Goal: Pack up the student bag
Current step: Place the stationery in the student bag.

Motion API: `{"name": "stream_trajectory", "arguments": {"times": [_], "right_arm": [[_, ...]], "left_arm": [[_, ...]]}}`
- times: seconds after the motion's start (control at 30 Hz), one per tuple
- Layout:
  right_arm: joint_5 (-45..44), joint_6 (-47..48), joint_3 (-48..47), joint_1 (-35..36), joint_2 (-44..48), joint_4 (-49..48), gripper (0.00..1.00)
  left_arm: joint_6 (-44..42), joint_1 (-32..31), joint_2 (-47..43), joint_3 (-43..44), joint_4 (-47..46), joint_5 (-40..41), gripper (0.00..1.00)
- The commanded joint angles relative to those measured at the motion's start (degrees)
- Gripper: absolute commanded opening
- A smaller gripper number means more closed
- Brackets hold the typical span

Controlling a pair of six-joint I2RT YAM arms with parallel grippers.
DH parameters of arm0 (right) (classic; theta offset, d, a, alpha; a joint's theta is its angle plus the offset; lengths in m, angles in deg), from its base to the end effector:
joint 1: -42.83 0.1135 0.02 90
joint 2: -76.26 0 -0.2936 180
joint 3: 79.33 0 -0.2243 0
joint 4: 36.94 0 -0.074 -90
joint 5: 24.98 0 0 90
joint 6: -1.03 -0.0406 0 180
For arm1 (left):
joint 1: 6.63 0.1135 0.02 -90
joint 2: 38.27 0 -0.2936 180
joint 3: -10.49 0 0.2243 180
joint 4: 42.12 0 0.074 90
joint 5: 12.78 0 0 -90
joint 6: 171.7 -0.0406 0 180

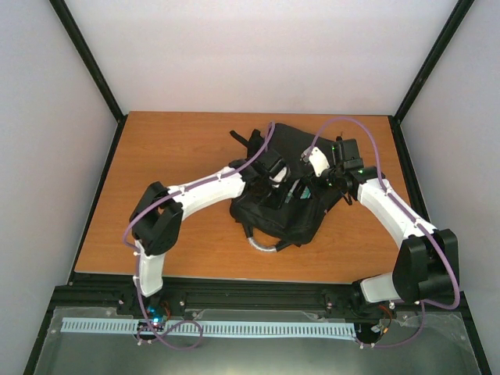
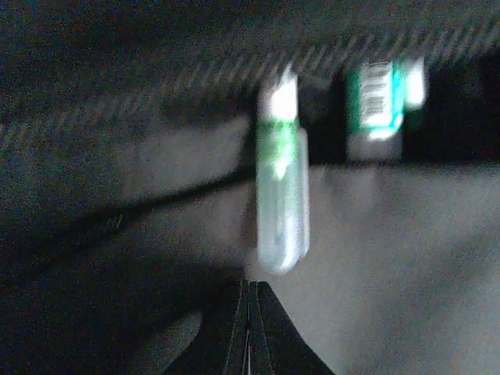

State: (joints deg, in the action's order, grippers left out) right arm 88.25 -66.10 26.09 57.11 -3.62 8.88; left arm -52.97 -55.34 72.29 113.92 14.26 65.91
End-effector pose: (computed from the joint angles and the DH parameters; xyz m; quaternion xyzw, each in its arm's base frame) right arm 0.2496 0.0801 0.2952 -0.3578 0.8542 0.1649 0.3393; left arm 0.2556 -0.3031 0.2587 0.1903 0.9501 -0.2175 0.1179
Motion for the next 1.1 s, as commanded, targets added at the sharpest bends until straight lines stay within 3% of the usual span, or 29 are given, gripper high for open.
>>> {"name": "stream_trajectory", "arguments": {"times": [0.0, 0.17, 0.3, 0.53, 0.7, 0.87, 1.07], "right_arm": [[2.88, 0.02, -0.77, 0.16, 0.09, -2.99, 0.03], [2.81, 0.05, -0.80, 0.15, -0.13, -2.95, 0.03], [2.66, -0.05, -0.79, 0.04, 0.23, -2.86, 0.03], [2.98, 0.15, -0.75, 0.01, -0.20, -3.05, 0.03], [3.08, 0.23, -0.83, -0.01, -0.95, -2.87, 0.03], [2.92, 0.24, -0.76, -0.03, -0.55, -2.92, 0.03], [3.63, 0.21, -0.88, -0.02, -0.78, -2.76, 0.03]], "left_arm": [[-0.93, -0.42, 4.75, 7.81, -2.29, -0.25, 0.01], [-1.62, -0.24, 11.32, 18.99, -0.76, 5.54, 0.01], [-0.07, -0.25, 12.19, 20.68, -1.31, 7.52, 0.01], [1.22, -0.33, 3.45, 9.93, -5.93, 5.70, 0.01], [0.00, -0.39, -1.12, 7.28, -2.10, 3.33, 0.02], [-1.00, -0.41, -10.81, -1.59, 0.12, 5.86, 0.15], [-0.98, -0.06, -22.93, -12.74, 4.64, 16.37, 0.32]]}}
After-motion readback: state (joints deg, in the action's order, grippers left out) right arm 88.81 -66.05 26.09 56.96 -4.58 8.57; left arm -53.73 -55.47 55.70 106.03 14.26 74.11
